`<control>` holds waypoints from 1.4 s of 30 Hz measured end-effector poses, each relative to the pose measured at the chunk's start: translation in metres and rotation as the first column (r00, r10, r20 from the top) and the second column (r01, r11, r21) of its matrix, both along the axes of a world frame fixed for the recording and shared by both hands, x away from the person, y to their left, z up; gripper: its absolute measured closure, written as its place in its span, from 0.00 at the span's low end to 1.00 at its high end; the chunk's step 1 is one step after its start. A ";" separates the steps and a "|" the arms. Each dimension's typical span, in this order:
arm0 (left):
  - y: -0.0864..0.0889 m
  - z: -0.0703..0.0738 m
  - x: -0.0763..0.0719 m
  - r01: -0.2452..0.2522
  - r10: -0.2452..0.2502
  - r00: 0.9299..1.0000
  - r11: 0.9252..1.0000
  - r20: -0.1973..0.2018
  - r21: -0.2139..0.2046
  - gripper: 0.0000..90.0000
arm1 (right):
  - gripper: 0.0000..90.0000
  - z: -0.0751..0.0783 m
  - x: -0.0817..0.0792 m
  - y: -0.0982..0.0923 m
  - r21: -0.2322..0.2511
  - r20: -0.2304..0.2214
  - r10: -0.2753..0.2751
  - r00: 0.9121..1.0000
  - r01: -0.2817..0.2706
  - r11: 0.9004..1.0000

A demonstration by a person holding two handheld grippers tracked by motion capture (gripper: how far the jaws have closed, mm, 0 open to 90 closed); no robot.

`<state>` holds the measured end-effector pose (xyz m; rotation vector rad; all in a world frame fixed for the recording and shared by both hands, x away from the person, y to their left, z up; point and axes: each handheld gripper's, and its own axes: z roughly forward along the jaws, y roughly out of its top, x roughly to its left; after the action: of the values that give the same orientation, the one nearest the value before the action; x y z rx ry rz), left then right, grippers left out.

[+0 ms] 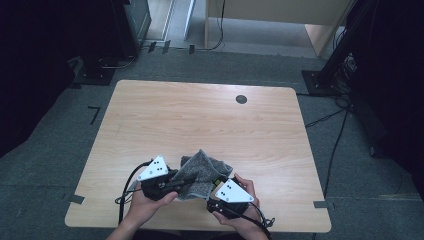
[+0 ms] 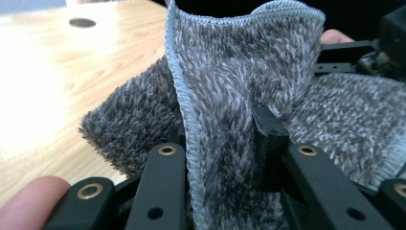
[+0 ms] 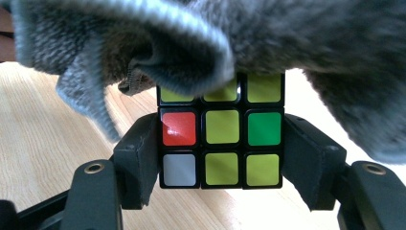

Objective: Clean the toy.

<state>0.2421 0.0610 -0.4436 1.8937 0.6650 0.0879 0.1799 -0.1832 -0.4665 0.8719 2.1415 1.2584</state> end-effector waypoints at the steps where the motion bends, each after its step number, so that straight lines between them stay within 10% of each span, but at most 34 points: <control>1: 0.003 -0.002 0.002 -0.022 0.022 1.000 1.000 -0.007 0.008 0.81 | 0.39 0.001 0.000 -0.001 0.008 0.004 0.000 1.000 0.000 1.000; 6: 0.004 0.006 -0.001 -0.008 0.006 1.000 0.998 -0.022 -0.063 0.79 | 0.39 0.004 -0.001 -0.003 0.034 0.013 -0.001 1.000 0.000 0.999; 10: -0.009 0.008 -0.009 0.000 -0.001 0.999 1.000 0.053 0.022 0.76 | 0.39 -0.001 -0.001 0.002 0.002 0.007 0.003 1.000 -0.003 1.000; 18: 0.016 -0.005 0.012 -0.122 0.122 0.991 0.992 -0.050 0.018 0.78 | 0.39 0.010 -0.004 -0.006 0.056 0.045 -0.002 0.999 -0.001 0.998; 27: 0.013 -0.014 0.014 -0.024 0.020 0.996 0.999 -0.084 -0.049 0.83 | 0.39 0.023 -0.006 -0.020 0.171 0.083 -0.005 0.997 -0.010 0.985; 36: -0.010 -0.018 -0.001 0.059 -0.061 0.998 0.996 0.021 0.067 0.85 | 0.39 0.030 -0.009 -0.022 0.220 0.092 0.006 0.996 -0.026 0.975; 42: -0.020 -0.023 -0.008 0.068 -0.087 0.992 0.981 0.095 0.183 0.85 | 0.39 0.029 -0.007 -0.021 0.222 0.073 0.006 0.997 -0.022 0.975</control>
<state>0.2345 0.0413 -0.4665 2.0713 0.5271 0.1998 0.1725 -0.2047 -0.4379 0.8887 1.9801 1.5355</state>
